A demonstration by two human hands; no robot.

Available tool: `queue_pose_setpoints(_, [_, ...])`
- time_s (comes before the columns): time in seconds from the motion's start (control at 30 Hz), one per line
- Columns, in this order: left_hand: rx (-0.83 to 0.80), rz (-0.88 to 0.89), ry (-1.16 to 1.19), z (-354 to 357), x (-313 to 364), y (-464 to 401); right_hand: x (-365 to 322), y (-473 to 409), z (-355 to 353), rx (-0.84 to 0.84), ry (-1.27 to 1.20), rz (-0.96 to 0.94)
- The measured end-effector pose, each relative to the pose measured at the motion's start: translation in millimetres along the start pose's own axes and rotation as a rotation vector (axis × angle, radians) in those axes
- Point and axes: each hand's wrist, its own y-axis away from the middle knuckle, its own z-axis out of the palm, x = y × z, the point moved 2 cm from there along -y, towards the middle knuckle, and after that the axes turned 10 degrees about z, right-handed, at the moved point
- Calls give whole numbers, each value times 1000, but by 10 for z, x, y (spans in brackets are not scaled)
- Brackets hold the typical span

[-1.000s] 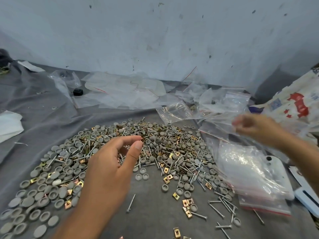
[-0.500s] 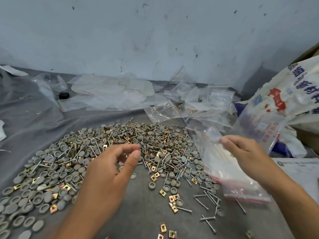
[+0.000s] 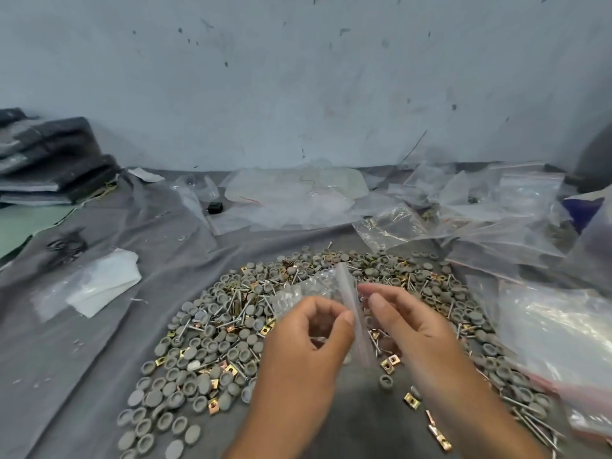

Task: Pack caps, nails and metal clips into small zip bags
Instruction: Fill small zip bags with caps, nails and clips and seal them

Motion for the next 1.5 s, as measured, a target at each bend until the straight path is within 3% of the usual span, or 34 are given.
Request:
queue_pose_setpoints(0.07, [45,22,-37,-1,-15,6,23,17,5,105,96,-78])
queue_pose_setpoints(0.2, [94,95,-220,14,-16,24,62,43,37,8,106,-103])
queue_pose_setpoints(0.47, [69,265,-471,12,70,62,118,4,-13,-15,89,-63])
queue_pose_setpoints(0.6, [150,247,-497,-37,94,50,121,-27,-86,57,121,-9])
queue_pose_setpoints(0.73, [313,170,-586,-190,73,8,140,-15,-90,-6,201,19])
queue_pose_setpoints(0.9, [224,366,-784,-200,137,37,189,-9,10,-95,129,46])
queue_pose_setpoints(1.03, [126,373,-798,-180,64,32,148,-52,-4,-150,138,26])
queue_pose_setpoints(1.1, [111,354,-776,-205,53,13,179,-98,-63,-72,263,-8])
queue_pose_setpoints(1.17, [102,344,-764,-242,49,-17,254,-142,-89,33,592,-65])
queue_pose_setpoints(1.3, [70,338,-744,-285,56,-49,501,-196,53,-52,1091,-101])
queue_pose_setpoints(1.5, [68,327,-640,-315,41,-36,557,-265,127,-19,1153,-186])
